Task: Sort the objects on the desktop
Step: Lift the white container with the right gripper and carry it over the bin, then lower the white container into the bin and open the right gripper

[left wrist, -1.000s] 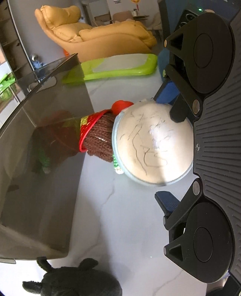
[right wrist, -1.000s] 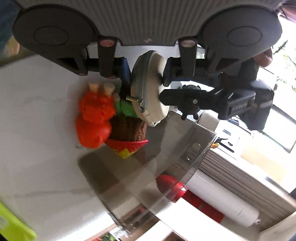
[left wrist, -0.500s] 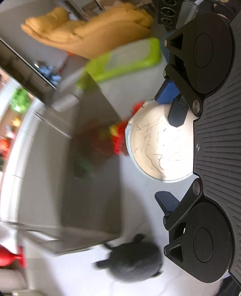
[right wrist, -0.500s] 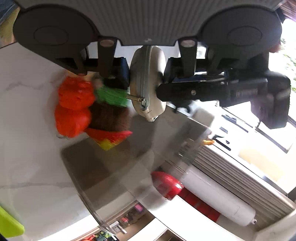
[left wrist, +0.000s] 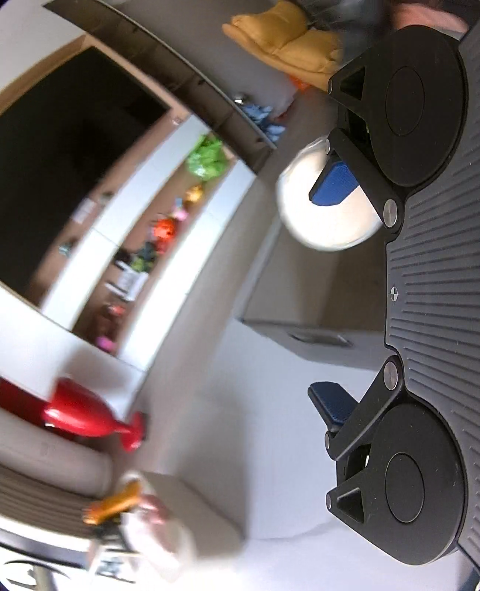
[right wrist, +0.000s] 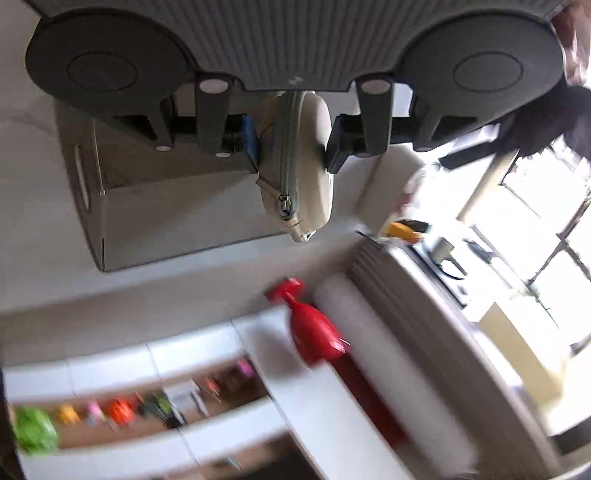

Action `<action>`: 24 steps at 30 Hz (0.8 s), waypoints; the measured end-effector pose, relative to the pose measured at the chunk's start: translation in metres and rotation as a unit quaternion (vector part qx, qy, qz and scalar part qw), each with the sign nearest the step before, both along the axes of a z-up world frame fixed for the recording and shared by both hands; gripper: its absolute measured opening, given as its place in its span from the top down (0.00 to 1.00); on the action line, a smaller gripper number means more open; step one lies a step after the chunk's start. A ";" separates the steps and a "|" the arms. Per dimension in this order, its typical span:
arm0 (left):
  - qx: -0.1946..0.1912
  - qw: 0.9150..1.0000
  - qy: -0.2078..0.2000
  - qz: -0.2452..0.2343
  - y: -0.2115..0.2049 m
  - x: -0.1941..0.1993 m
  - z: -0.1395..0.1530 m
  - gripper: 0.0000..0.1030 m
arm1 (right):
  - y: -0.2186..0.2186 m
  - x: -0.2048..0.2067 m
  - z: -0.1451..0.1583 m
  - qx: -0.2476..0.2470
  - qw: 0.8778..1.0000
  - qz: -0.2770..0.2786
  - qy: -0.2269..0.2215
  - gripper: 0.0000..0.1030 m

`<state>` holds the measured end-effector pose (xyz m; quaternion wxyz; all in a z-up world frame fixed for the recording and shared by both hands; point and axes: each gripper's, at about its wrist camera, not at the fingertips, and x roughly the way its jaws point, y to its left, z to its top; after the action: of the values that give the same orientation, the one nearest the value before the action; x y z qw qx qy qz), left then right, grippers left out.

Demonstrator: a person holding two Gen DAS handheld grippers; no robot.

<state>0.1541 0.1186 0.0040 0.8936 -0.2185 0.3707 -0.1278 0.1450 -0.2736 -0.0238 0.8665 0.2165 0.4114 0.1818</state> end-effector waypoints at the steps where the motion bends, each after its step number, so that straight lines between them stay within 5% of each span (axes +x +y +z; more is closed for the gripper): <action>1: 0.025 0.999 0.019 -0.014 -0.002 0.005 -0.008 0.00 | 0.006 0.018 -0.007 -0.009 0.999 0.003 0.033 0.60; 5: 0.132 0.990 0.028 -0.038 -0.022 0.013 -0.017 0.00 | 0.039 0.087 -0.056 -0.030 0.983 0.038 0.177 0.60; 11: 0.131 0.988 0.049 -0.064 -0.027 0.021 -0.029 0.00 | 0.076 0.123 -0.119 -0.068 0.948 0.095 0.295 0.58; 20: 0.123 0.989 0.058 -0.056 -0.024 0.021 -0.034 0.00 | 0.090 0.121 -0.130 -0.085 0.932 0.153 0.317 0.47; 24: 0.123 0.989 0.051 -0.063 -0.024 0.021 -0.032 0.00 | 0.071 0.114 -0.101 -0.106 0.948 0.127 0.273 0.41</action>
<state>0.1748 0.0944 -0.0283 0.8835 -0.0888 0.4422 -0.1261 0.2587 -0.2024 -0.1253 0.7086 0.1105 0.6733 0.1799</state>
